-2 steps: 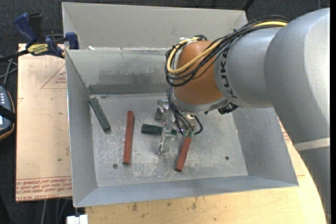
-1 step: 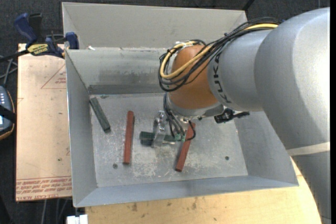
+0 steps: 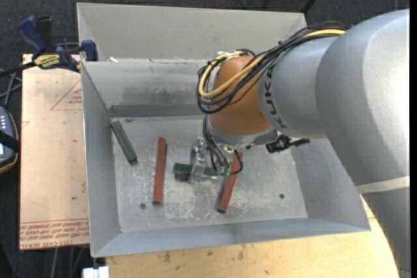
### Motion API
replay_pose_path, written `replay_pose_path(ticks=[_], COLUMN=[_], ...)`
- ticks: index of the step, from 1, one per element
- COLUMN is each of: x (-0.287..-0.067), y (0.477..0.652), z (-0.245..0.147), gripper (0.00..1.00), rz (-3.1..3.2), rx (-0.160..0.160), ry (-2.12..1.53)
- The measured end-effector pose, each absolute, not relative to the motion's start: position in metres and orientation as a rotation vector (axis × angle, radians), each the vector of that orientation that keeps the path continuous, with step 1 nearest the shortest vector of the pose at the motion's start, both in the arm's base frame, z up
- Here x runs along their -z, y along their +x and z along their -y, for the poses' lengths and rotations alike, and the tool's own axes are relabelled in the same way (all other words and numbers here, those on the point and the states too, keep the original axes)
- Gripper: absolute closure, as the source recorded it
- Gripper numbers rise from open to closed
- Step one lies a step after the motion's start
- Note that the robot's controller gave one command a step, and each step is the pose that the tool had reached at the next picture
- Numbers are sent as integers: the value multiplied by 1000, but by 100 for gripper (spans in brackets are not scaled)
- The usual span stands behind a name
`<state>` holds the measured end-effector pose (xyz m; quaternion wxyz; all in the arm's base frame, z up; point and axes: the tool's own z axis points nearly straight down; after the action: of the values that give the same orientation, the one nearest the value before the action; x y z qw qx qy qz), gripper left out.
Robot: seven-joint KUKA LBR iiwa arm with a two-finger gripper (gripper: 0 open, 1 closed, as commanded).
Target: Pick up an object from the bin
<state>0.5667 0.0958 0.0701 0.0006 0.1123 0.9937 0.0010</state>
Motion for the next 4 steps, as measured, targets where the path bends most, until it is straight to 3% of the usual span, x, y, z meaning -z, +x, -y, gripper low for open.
replay_pose_path(ticks=[4], x=[-107], y=[567], z=[-96], gripper=[100], rz=[-3118], rx=[-3], ry=[352])
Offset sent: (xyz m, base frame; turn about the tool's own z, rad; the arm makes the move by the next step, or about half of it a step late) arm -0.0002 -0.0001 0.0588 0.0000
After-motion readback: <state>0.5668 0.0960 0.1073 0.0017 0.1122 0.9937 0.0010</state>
